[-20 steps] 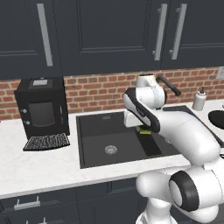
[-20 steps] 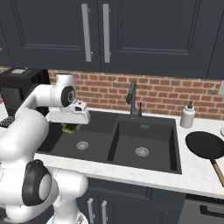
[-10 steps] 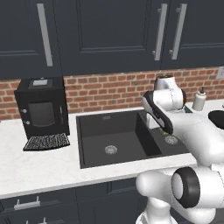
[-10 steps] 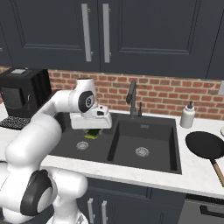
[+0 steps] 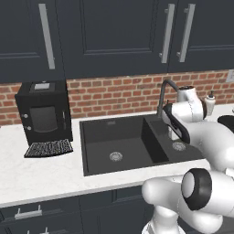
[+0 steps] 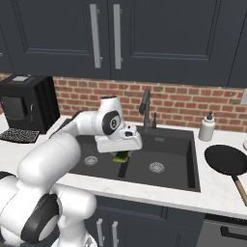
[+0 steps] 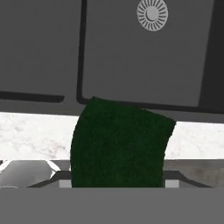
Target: Pick the pan and sponge and place them into the sink. Then turn on the water.
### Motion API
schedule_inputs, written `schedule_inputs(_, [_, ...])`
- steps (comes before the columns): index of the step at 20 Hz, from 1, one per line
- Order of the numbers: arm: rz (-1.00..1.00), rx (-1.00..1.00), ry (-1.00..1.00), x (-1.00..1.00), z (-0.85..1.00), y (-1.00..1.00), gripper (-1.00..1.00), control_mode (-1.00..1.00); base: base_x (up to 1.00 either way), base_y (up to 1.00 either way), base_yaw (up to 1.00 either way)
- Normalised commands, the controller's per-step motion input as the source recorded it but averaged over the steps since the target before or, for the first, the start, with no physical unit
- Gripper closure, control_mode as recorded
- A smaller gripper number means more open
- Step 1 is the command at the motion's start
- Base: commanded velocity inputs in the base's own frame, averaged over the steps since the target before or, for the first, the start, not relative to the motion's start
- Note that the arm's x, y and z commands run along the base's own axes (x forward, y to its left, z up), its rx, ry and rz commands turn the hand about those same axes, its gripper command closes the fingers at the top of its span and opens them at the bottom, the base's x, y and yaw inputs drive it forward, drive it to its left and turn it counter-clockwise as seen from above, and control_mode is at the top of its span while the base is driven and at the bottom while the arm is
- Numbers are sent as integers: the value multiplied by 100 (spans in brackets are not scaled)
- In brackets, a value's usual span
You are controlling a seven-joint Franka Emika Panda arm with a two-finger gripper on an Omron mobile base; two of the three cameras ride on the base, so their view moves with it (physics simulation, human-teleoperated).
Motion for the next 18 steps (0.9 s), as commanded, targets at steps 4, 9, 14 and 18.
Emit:
schedule_inputs(4, [0,0,0,0,-11,-57,100,-100,0,0,0])
schedule_inputs(9, [0,0,0,0,-11,-48,100,-100,0,0,0])
schedule_inputs(14, [0,0,-5,0,-26,-15,100,-100,0,0,0])
schedule_inputs(18, [0,1,-3,8,-28,-11,100,-100,0,0,0])
